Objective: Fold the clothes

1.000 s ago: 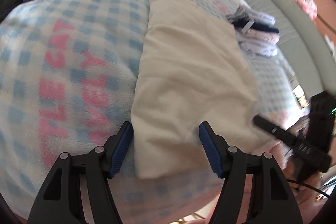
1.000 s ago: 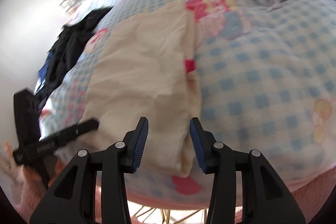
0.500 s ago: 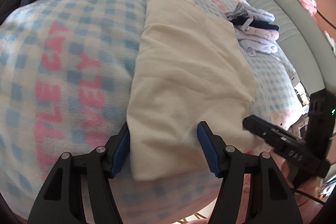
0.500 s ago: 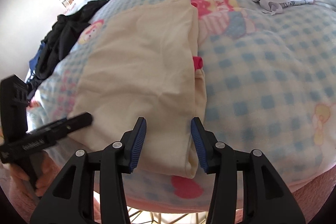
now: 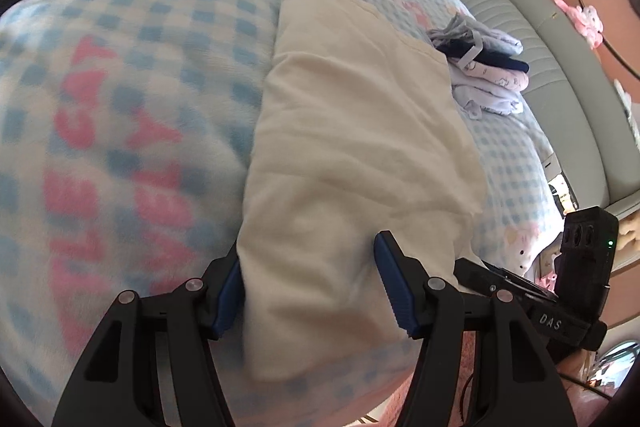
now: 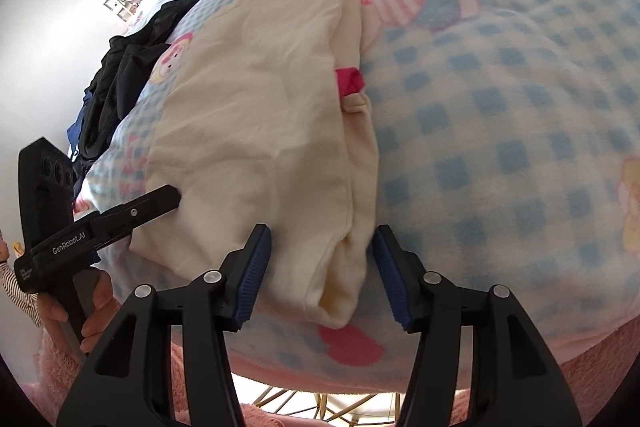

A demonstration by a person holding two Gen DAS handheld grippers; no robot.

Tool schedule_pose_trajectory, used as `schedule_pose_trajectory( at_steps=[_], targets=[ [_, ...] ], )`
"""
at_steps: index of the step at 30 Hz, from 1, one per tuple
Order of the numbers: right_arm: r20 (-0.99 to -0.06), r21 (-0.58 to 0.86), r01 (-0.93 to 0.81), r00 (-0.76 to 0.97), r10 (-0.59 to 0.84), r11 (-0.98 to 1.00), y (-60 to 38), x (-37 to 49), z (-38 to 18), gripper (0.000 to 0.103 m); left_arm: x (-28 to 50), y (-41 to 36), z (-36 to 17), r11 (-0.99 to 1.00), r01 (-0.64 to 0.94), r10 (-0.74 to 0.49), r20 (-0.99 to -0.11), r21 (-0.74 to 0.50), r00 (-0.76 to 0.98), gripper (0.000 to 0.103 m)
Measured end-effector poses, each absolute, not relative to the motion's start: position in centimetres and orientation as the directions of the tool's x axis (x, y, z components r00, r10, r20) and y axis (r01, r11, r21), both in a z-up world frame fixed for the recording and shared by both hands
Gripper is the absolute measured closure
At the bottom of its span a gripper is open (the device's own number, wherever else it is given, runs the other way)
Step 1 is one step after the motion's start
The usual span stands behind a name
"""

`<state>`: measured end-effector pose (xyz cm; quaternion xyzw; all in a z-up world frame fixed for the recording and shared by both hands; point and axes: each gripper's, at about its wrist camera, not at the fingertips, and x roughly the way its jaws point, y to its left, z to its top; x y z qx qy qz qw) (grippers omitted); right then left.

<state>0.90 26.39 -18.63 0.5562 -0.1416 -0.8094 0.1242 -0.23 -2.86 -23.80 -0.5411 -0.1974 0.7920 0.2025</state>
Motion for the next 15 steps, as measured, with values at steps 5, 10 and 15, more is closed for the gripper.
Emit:
schedule_pose_trajectory(
  at_steps=[5,10,15],
  targets=[
    [-0.879,0.353,0.037,-0.329,-0.345,-0.935,26.1,0.7,-19.2,0.047,-0.5,-2.6,-23.7,-0.845,-0.083,0.521,-0.777,-0.529,-0.353,0.041],
    [-0.875,0.376,0.051,-0.31,-0.372,-0.925,26.2,1.4,-18.5,0.047,-1.3,-3.0,-23.7,-0.819,-0.103,0.564,-0.76,-0.564,-0.322,0.042],
    [-0.894,0.325,0.119,-0.286,-0.346,-0.938,24.9,1.8,-18.9,0.047,-1.5,-2.1,-24.0,-0.834,-0.114,0.546,-0.778,-0.54,-0.31,0.042]
  ],
)
